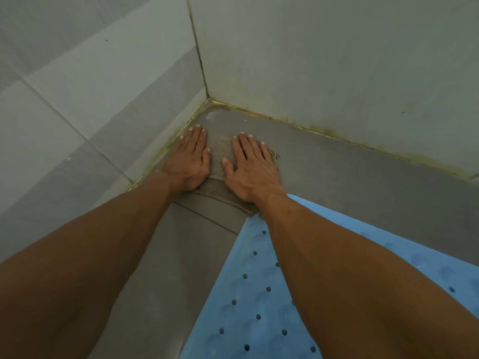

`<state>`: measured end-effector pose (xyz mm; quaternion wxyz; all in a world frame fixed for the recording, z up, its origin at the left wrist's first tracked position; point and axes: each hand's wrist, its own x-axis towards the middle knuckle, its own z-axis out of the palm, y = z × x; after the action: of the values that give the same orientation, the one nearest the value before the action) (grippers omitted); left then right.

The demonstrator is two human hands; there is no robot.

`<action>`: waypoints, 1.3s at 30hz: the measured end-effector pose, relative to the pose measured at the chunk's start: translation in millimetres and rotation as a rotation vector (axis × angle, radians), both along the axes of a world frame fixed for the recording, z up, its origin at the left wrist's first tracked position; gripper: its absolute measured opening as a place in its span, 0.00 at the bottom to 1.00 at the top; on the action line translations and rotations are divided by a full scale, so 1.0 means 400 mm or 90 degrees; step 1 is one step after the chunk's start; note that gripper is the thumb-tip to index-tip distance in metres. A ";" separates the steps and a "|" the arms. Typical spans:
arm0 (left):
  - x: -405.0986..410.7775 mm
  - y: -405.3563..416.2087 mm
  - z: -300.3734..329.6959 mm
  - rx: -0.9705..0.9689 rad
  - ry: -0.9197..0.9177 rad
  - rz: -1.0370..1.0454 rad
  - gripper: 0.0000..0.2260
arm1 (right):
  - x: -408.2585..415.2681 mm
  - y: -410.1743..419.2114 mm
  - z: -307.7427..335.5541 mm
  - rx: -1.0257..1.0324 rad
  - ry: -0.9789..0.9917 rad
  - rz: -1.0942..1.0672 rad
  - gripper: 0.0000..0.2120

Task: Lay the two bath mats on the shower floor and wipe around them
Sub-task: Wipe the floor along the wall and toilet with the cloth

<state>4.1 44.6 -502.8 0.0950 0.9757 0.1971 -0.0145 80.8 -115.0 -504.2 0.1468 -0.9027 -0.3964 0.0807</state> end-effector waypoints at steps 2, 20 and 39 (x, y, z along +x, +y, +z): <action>0.041 -0.030 0.000 0.006 -0.005 -0.007 0.25 | 0.046 -0.033 0.005 -0.007 -0.002 0.004 0.32; 0.278 -0.504 -0.004 0.044 -0.035 -0.079 0.32 | 0.231 -0.526 0.022 -0.021 -0.030 -0.083 0.31; 0.339 -1.072 0.015 -0.043 0.018 -0.133 0.30 | 0.260 -1.110 0.028 -0.116 -0.039 -0.096 0.31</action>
<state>139.9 -384.2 -496.7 0.1230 0.9868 0.0948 -0.0451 184.9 -559.1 -492.9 0.0574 -0.9416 -0.3228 0.0775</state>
